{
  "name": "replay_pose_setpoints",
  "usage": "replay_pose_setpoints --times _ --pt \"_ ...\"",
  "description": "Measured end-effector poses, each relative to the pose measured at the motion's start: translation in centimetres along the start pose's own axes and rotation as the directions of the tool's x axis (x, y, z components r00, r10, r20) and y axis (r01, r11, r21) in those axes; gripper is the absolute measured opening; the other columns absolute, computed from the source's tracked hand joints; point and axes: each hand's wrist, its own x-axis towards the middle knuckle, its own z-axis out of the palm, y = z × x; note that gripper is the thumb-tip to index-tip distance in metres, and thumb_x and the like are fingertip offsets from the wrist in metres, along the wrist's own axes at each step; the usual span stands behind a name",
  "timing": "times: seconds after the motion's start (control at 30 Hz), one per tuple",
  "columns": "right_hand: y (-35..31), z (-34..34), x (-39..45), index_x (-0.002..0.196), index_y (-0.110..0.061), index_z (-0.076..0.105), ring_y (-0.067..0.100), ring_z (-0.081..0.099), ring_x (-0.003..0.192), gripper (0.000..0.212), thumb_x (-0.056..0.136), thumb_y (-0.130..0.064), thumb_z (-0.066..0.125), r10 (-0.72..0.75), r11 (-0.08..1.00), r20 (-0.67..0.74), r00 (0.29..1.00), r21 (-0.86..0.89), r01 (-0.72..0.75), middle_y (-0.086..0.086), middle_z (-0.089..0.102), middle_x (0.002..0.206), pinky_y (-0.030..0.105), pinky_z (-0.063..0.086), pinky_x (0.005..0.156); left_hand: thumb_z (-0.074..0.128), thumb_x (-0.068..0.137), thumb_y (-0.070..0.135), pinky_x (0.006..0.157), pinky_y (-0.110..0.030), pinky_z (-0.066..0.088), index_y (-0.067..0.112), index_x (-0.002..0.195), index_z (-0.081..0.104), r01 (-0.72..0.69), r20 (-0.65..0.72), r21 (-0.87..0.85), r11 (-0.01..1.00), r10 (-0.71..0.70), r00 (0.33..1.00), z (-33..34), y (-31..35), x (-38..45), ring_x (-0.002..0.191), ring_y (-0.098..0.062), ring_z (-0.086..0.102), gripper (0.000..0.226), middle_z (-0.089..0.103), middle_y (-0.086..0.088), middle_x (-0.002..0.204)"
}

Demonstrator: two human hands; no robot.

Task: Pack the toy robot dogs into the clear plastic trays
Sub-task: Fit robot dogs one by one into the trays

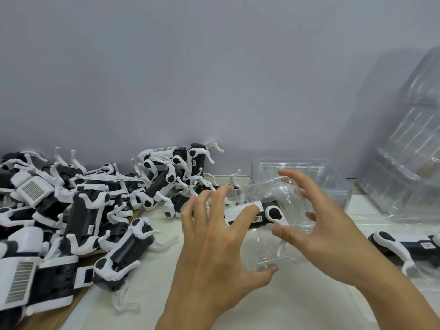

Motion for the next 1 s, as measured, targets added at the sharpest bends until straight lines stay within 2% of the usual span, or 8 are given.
replay_pose_setpoints --times 0.23,0.37,0.53,0.63,0.7,0.83,0.9,1.0 --pt "0.0 0.1 0.1 0.131 -0.066 0.036 -0.017 0.034 0.130 0.084 0.074 -0.029 0.085 -0.002 1.000 -0.043 0.999 0.023 0.003 -0.039 0.041 0.137 0.028 0.037 0.109 0.064 0.053 0.074 0.106 -0.059 0.034 0.036 0.110 0.059 0.016 0.010 -0.033 0.999 -0.016 1.000 -0.1 0.0 -0.1 0.131 -0.035 0.036 0.069 0.041 -0.007 0.143" --pt "-0.1 -0.2 0.1 0.128 -0.058 0.051 -0.012 0.048 0.123 0.057 0.077 -0.052 0.076 -0.015 0.970 -0.116 0.993 0.240 0.043 -0.031 0.054 0.132 0.025 0.044 0.098 0.066 0.052 0.078 0.113 -0.030 0.015 0.046 0.110 0.056 0.101 0.043 -0.240 0.966 -0.093 0.995 -0.4 0.0 -0.2 0.139 -0.021 0.024 0.067 0.031 0.010 0.148" --pt "-0.4 -1.2 0.2 0.120 -0.033 0.067 0.015 0.063 0.117 0.041 0.086 -0.055 0.059 0.054 0.817 -0.298 0.953 0.562 0.130 -0.006 0.068 0.123 0.046 0.047 0.098 0.075 0.047 0.071 0.107 -0.013 0.026 0.053 0.105 0.060 0.222 0.032 -0.584 0.781 -0.251 0.967 -1.1 -1.0 -0.1 0.138 -0.007 0.033 0.062 0.041 0.024 0.137" --pt "-0.2 -1.5 0.3 0.114 -0.028 0.071 0.019 0.066 0.110 0.025 0.098 -0.031 0.051 0.115 0.809 -0.366 0.923 0.574 0.127 -0.001 0.072 0.114 0.046 0.048 0.096 0.079 0.055 0.060 0.114 -0.035 0.035 0.036 0.107 0.069 0.203 0.017 -0.796 0.570 -0.314 0.949 -1.9 -1.6 0.4 0.129 -0.017 0.052 0.059 0.058 0.006 0.131" --pt "-0.3 -1.3 0.2 0.109 -0.027 0.072 0.019 0.067 0.107 0.024 0.097 -0.024 0.052 0.122 0.813 -0.363 0.924 0.570 0.117 0.000 0.073 0.109 0.043 0.049 0.091 0.081 0.060 0.054 0.103 -0.055 0.046 0.023 0.108 0.071 0.177 0.079 -0.947 0.270 -0.338 0.938 -2.4 -1.6 0.4 0.117 -0.028 0.062 0.058 0.068 -0.009 0.120" --pt "-1.3 -0.3 0.4 0.101 -0.027 0.076 0.020 0.069 0.095 0.020 0.087 -0.027 0.062 0.067 0.824 -0.267 0.961 0.558 0.097 0.003 0.075 0.097 0.035 0.049 0.082 0.087 0.044 0.066 0.081 -0.042 0.057 0.029 0.092 0.080 0.169 0.335 -0.916 -0.365 -0.461 0.821 -2.8 -0.9 0.1 0.098 -0.018 0.072 0.061 0.075 0.000 0.108" --pt "-1.9 0.5 0.5 0.097 -0.026 0.077 0.018 0.070 0.088 0.017 0.080 -0.025 0.072 0.018 0.853 -0.218 0.976 0.513 0.099 0.003 0.075 0.090 0.025 0.052 0.076 0.084 0.042 0.069 0.067 -0.039 0.061 0.027 0.090 0.081 0.183 0.445 -0.850 -0.494 -0.488 0.751 -2.8 -0.8 -0.2 0.083 -0.020 0.075 0.064 0.077 -0.003 0.101" --pt "-2.8 1.7 0.6 0.090 -0.032 0.076 0.012 0.069 0.082 0.020 0.091 -0.016 0.066 -0.045 0.908 -0.142 0.989 0.406 0.100 -0.003 0.075 0.084 0.018 0.052 0.073 0.074 0.042 0.071 0.055 -0.040 0.060 0.025 0.092 0.081 0.191 0.493 -0.824 -0.534 -0.507 0.707 -2.5 -0.8 -0.5 0.076 -0.020 0.076 0.068 0.077 -0.005 0.097"
